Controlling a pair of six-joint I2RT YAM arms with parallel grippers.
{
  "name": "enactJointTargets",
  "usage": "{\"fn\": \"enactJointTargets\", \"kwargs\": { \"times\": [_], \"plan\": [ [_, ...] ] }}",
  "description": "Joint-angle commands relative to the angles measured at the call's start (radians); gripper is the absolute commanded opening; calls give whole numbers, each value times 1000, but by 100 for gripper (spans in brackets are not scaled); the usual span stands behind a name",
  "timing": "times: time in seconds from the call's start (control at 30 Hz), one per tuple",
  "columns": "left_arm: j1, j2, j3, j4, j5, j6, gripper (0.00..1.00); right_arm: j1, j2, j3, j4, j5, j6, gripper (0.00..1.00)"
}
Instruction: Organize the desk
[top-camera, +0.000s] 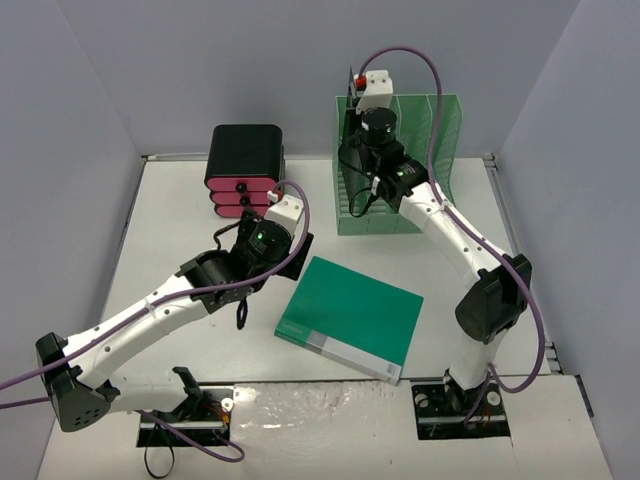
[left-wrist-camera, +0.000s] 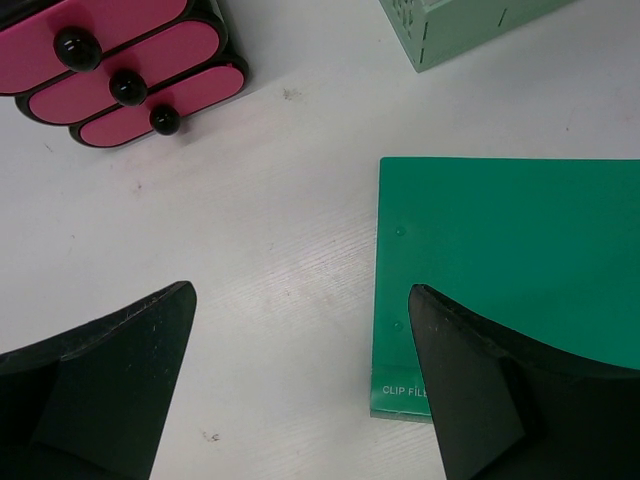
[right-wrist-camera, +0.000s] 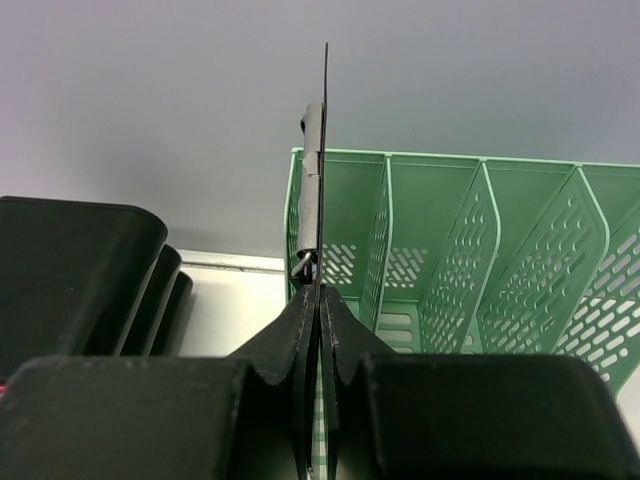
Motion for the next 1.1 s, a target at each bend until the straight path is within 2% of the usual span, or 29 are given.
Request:
{"fn": "enactJointTargets", "kwargs": {
  "times": [0.0, 0.37, 0.67, 0.73, 0.9, 1.07],
  "plan": [
    [10, 1, 52, 31, -10, 18, 85, -15, -11, -32, 176, -10, 1, 0],
    [12, 15, 69, 32, -7, 25, 85, -19, -3, -167, 249, -10, 43, 0],
    [13, 20, 71, 37, -5, 25, 85, -18, 5, -205, 256, 19, 49, 0],
    [14, 20, 70, 40, -3, 24, 85, -20, 7, -205, 251, 25, 44, 5],
    [14, 16, 68, 40, -3, 26, 85, -17, 1, -198, 230, 40, 42, 44],
    [14, 12, 63, 46, 1, 25, 85, -10, -22, -165, 163, 82, 48, 62]
  ]
}}
